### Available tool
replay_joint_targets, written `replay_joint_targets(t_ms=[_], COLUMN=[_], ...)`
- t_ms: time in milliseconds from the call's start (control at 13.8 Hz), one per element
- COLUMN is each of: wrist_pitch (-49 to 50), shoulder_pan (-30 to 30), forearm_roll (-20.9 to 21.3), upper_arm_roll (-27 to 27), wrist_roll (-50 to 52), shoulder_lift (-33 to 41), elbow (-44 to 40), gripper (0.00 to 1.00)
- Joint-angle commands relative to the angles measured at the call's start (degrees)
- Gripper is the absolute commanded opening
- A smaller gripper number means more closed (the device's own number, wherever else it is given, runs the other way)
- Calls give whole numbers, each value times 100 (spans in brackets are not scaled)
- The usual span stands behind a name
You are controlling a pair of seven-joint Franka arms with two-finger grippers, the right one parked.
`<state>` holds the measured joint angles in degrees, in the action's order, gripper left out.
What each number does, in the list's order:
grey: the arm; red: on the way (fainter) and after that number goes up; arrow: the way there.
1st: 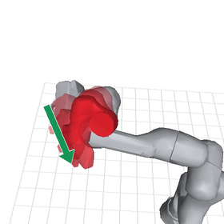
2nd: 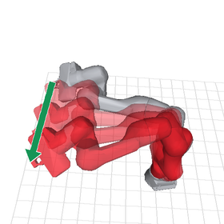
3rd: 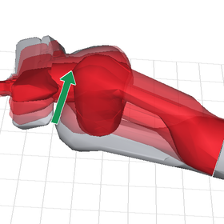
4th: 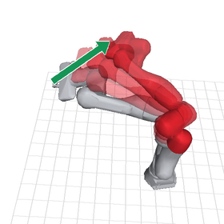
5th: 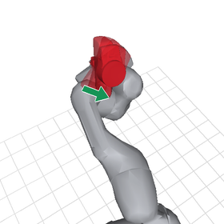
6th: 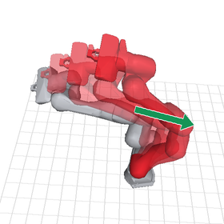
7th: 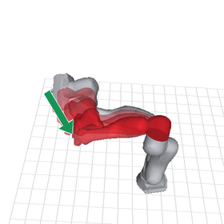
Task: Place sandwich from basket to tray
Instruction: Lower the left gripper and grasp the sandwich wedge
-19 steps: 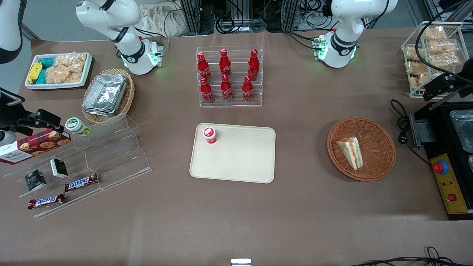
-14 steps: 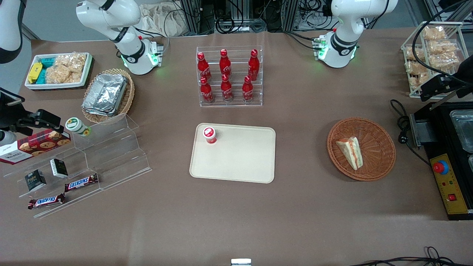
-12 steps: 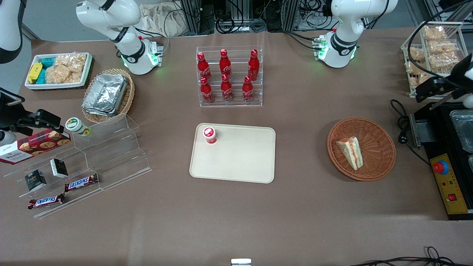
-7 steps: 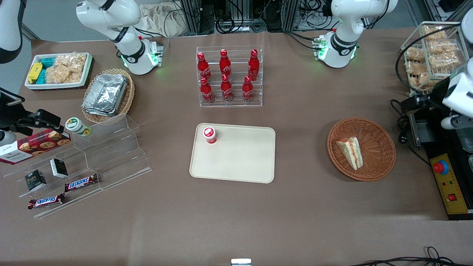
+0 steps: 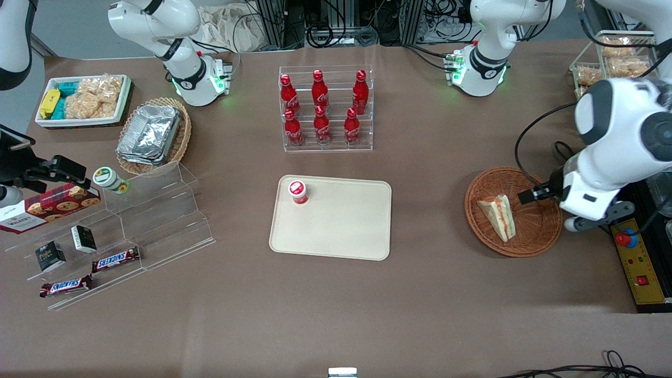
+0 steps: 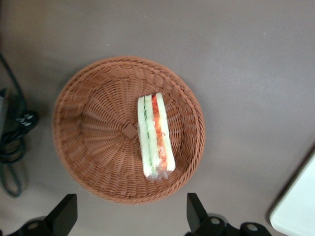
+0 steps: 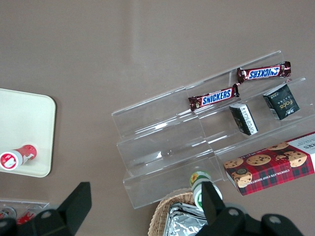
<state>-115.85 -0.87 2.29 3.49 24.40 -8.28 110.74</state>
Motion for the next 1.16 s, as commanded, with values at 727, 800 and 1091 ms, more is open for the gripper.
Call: replay_joint_targets(t_ms=[727,800,1091], wrist_pitch=[-2828,-2925,-2926], shoulder_pan=[-211,-264,-264], forearm_roll=[202,202,202], upper_arm_roll=[-33,-33,-33], wrist_roll=[521,531,478], shoulder_lift=[-736,-824,-869], elbow=[1599,1608,1599], gripper=[100,100,46])
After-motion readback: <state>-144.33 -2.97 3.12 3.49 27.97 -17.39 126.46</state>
